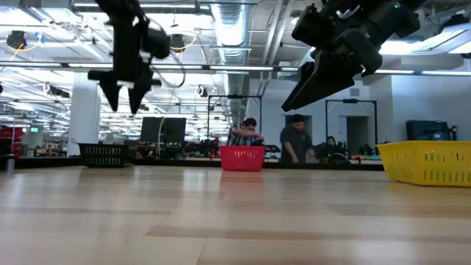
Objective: Sort & place blocks by color
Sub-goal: Put the blue block into the black bin
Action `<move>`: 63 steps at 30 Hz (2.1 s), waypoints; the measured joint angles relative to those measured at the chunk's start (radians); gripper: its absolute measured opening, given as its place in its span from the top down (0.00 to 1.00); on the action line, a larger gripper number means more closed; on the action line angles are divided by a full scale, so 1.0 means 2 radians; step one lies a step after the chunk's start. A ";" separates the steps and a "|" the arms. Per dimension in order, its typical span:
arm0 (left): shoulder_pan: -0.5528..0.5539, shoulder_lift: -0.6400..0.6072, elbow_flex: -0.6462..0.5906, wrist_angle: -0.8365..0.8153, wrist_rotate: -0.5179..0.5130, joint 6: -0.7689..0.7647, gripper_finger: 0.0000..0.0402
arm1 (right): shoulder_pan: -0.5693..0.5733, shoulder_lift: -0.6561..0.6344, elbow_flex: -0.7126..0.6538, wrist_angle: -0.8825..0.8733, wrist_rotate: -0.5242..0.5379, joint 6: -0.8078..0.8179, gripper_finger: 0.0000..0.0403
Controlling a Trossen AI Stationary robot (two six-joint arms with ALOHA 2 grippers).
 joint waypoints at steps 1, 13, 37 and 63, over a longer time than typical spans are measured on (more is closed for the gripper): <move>-0.018 -0.011 0.000 -0.009 0.012 0.005 0.32 | 0.000 0.000 0.000 0.000 -0.001 0.000 0.33; -0.413 -0.066 0.000 -0.080 0.077 -0.172 0.34 | 0.013 0.000 0.000 0.001 -0.001 0.004 0.33; -0.764 0.157 0.000 0.053 0.213 -0.560 0.34 | 0.030 0.000 0.000 0.001 -0.002 0.021 0.33; -0.794 0.193 -0.049 0.133 0.234 -0.588 0.37 | 0.030 0.000 0.000 -0.003 -0.002 0.026 0.33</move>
